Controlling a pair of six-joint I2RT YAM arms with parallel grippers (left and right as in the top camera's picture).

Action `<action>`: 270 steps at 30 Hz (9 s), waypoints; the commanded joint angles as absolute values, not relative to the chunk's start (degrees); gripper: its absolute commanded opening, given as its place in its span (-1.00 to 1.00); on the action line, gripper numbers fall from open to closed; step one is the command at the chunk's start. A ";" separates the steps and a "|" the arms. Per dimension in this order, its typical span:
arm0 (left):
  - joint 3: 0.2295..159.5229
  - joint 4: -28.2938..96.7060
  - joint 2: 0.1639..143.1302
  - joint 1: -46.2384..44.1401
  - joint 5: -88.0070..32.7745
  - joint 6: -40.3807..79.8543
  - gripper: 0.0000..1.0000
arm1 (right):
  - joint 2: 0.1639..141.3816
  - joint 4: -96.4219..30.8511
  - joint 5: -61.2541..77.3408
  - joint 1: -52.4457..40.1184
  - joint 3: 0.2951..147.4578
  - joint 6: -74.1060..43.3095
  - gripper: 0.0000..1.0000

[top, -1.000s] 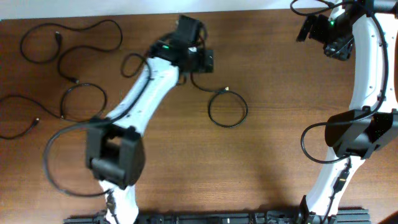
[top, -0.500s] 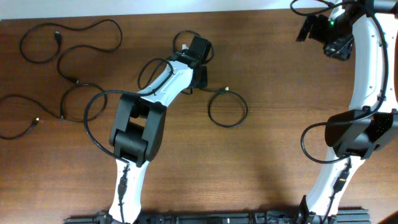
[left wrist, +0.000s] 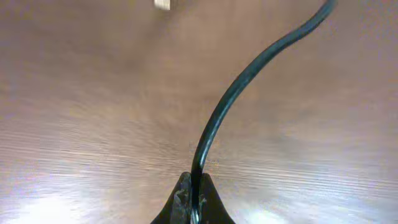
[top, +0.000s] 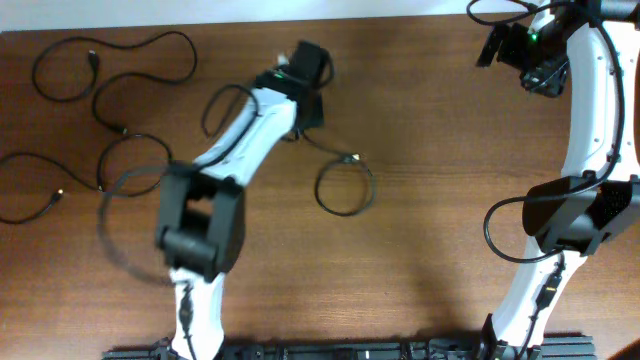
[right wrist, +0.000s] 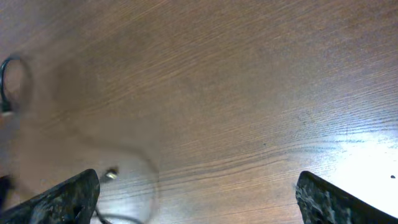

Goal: Untangle cables

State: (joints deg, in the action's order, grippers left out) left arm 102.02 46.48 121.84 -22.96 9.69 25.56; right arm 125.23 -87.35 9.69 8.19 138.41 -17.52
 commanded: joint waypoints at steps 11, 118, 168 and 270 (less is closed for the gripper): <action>104.40 49.19 86.72 -12.97 10.59 25.47 -1.00 | 125.21 -87.33 8.97 8.32 138.21 -16.93 0.97; 99.15 50.43 113.25 -1.23 -12.62 2.11 0.98 | 112.51 -97.36 26.06 9.13 138.19 -3.99 0.97; 99.15 50.43 113.25 -1.23 -12.62 2.11 0.98 | 32.99 -48.18 18.81 2.63 46.76 12.08 0.97; 99.15 50.43 113.23 -1.23 -12.60 2.09 0.98 | 0.19 -4.23 3.84 1.13 0.32 1.21 0.97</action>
